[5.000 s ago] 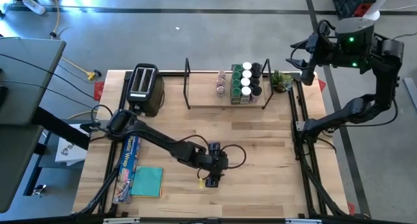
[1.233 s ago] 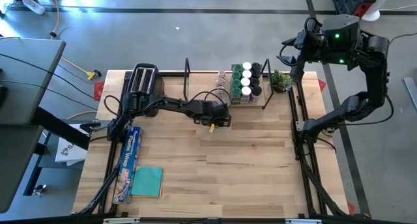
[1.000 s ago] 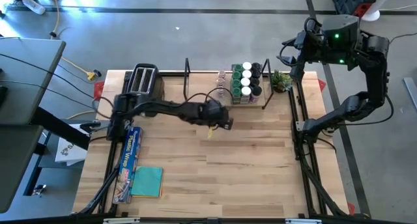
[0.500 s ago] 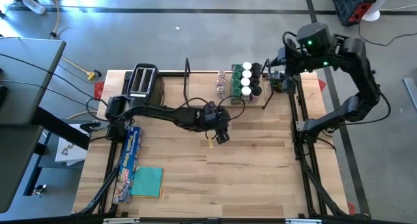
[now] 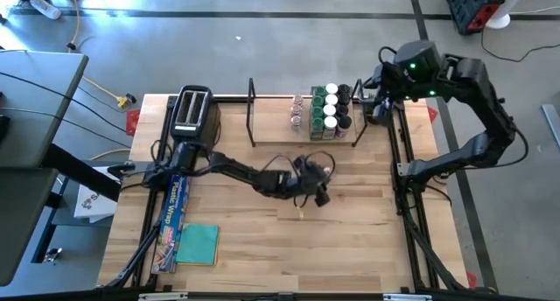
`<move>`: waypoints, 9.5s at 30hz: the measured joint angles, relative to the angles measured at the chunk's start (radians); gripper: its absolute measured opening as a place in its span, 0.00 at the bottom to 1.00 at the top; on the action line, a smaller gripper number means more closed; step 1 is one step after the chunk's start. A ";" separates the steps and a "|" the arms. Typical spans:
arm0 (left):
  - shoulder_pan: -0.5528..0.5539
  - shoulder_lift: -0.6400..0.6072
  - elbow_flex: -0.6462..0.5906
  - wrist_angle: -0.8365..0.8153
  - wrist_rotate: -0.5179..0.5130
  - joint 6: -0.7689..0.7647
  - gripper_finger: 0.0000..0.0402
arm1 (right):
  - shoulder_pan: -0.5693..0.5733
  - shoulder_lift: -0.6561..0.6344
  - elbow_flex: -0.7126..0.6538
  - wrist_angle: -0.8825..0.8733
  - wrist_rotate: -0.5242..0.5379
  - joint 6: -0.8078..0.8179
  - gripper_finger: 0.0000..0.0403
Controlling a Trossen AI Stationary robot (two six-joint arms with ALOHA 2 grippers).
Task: Shelf spices
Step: Put the brown spice bottle on the shelf and align with the other brown spice bottles, then return to Home Position
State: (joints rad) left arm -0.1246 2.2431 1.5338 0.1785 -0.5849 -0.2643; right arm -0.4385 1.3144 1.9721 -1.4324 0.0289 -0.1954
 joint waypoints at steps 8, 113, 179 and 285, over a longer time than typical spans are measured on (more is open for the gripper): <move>-0.074 0.084 -0.001 0.017 0.032 0.065 0.49 | 0.023 0.011 -0.069 0.063 0.016 0.112 0.56; -0.681 -0.760 -0.657 -0.780 0.024 -1.227 0.66 | 0.073 0.711 -0.281 0.523 0.016 0.040 0.39; -0.131 -2.014 -1.165 -0.537 0.170 -0.318 0.36 | 0.584 -0.397 -0.738 0.644 0.334 0.975 0.56; -0.164 -2.229 -1.521 -0.152 0.712 0.422 0.36 | 0.793 -0.565 -1.547 1.550 0.380 0.835 0.56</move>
State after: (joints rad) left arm -0.2882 0.0139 0.0128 0.0263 0.1268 0.1581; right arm 0.3547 0.7491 0.4250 0.1180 0.4087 0.6397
